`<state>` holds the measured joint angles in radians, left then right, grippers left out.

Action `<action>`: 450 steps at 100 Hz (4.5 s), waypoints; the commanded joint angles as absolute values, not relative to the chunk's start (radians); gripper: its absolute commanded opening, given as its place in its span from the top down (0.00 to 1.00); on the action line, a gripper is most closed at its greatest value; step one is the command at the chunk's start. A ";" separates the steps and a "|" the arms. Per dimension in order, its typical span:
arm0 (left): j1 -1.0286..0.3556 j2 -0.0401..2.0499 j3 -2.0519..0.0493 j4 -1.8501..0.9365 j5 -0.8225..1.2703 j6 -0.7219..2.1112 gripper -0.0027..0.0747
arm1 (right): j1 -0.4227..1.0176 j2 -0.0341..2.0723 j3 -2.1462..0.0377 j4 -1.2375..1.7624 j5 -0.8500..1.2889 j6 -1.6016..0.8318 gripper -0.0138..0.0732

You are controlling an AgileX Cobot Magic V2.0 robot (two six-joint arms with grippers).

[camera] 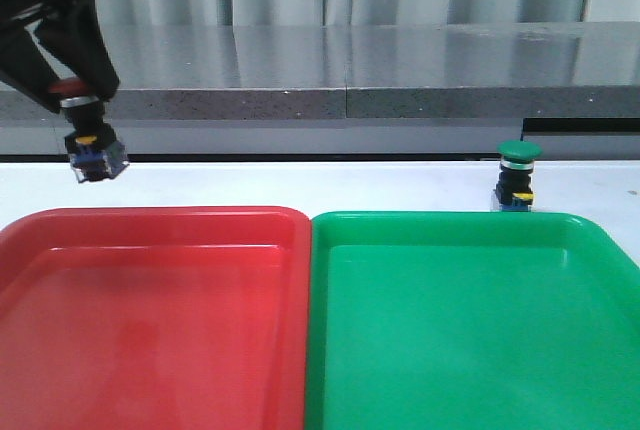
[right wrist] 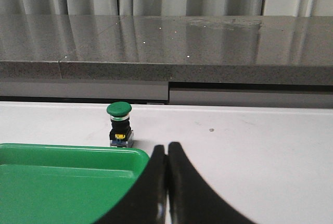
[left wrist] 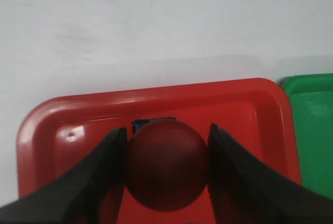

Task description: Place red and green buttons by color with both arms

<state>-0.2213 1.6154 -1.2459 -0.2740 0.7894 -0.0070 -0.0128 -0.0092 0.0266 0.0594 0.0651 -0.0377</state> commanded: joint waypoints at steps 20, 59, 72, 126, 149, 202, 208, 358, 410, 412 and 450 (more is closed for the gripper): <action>-0.335 1.550 -1.129 -0.304 0.553 -0.046 0.72 | -0.020 -0.026 0.013 0.058 -0.006 -0.041 0.92; -0.361 1.545 -1.016 -0.294 0.484 -0.065 0.72 | -0.020 -0.026 0.013 0.058 -0.006 -0.041 0.92; -0.361 1.545 -0.985 -0.294 0.447 -0.065 0.72 | -0.020 -0.026 0.013 0.058 -0.006 -0.041 0.92; -0.361 1.558 -0.936 -0.292 0.408 -0.065 0.72 | -0.020 -0.026 0.013 0.058 -0.006 -0.041 0.92; -0.361 1.558 -0.935 -0.287 0.411 -0.065 0.68 | -0.020 -0.026 0.013 0.058 -0.006 -0.041 0.92; -0.361 1.558 -0.935 -0.287 0.427 -0.065 0.34 | -0.020 -0.026 0.013 0.058 -0.006 -0.041 0.92; -0.361 1.558 -0.935 -0.287 0.427 -0.065 0.34 | -0.020 -0.026 0.013 0.058 -0.006 -0.041 0.92; -0.216 1.021 -0.936 -0.072 0.396 -0.067 0.25 | -0.020 -0.026 0.013 0.058 -0.006 -0.041 0.92; -0.216 0.604 -0.700 -0.024 0.357 -0.065 0.32 | -0.020 -0.026 0.013 0.058 -0.006 -0.041 0.92; -0.216 0.588 -0.687 -0.024 0.357 -0.065 0.34 | -0.020 -0.026 0.013 0.058 -0.006 -0.041 0.92; -0.216 0.404 -0.527 -0.024 0.357 -0.065 0.99 | -0.020 -0.026 0.013 0.058 -0.006 -0.041 0.92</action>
